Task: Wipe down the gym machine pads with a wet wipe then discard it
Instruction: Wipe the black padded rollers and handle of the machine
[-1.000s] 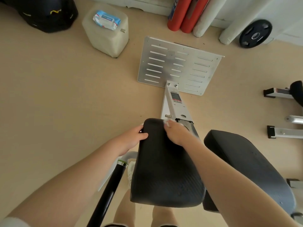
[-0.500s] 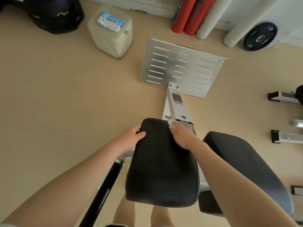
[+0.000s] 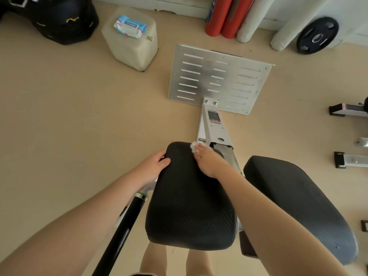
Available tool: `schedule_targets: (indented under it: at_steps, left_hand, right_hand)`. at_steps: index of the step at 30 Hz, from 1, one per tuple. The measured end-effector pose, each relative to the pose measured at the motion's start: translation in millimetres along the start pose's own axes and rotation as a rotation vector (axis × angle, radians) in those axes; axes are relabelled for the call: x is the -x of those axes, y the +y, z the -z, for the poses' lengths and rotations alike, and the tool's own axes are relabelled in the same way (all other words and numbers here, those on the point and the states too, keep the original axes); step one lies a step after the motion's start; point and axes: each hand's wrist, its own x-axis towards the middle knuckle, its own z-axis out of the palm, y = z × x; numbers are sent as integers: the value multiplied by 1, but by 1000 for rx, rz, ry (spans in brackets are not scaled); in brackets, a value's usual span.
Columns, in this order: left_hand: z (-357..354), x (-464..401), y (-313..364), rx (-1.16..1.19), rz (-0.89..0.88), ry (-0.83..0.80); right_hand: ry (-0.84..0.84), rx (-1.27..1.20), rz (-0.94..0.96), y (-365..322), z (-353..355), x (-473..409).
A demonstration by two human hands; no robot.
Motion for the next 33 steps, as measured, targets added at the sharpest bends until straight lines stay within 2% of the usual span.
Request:
schedule_targets:
  at_steps: [2, 5, 8, 10, 14, 17, 19, 23, 25, 28, 30, 33]
  left_hand:
    - [0, 0, 1, 4, 9, -4]
    - [0, 1, 3, 21, 24, -6]
    - [1, 1, 2, 32, 13, -27]
    - [0, 3, 1, 71, 9, 14]
    - [4, 5, -5, 314, 115, 60]
    - [9, 7, -10, 416, 169, 29]
    - [8, 4, -10, 382, 156, 11]
    - [7, 2, -7, 190, 168, -45]
    - [5, 6, -8, 124, 153, -95]
    - [3, 9, -11, 164, 152, -112]
    - [2, 9, -12, 189, 149, -98]
    - [3, 9, -10, 257, 146, -39]
  right_hand:
    - [16, -32, -103, 18, 3, 19]
    - [-14, 42, -134, 26, 4, 39]
    - [40, 82, -54, 7, -1, 28]
    - [65, 95, 49, -21, -8, 18]
    - [74, 116, 233, -78, -18, 10]
    - [49, 148, 272, -89, -16, 11]
    - [34, 44, 228, -78, -17, 12]
    - [42, -83, -5, -27, -15, 21]
    - [-25, 8, -61, 0, -6, 35]
    - [-88, 116, -134, 8, 1, 49]
    - [-44, 221, -79, -16, 3, 42]
    - [28, 240, 145, -78, -3, 25]
